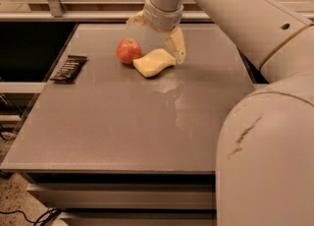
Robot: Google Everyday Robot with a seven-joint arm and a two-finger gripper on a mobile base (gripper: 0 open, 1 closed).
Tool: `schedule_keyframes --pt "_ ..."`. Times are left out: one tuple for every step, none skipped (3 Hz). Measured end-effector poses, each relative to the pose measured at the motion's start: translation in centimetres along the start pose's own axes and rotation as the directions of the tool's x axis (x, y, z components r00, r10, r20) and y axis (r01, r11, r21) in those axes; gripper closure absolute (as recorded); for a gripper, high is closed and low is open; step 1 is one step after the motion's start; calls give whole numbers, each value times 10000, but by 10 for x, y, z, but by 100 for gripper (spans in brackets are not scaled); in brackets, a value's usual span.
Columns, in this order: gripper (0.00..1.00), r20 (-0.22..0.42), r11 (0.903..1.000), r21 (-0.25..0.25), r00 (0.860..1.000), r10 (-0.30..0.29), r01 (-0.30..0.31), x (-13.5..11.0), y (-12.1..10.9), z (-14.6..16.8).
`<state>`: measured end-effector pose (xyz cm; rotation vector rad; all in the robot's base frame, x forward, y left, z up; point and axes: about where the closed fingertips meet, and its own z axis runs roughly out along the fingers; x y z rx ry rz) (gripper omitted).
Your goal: Move sponge near apple
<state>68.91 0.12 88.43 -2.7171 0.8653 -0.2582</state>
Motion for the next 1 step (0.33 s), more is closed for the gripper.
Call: schedule_keyframes --pt "0 91 9999 162 10000 -13 11 2 -2 -1"
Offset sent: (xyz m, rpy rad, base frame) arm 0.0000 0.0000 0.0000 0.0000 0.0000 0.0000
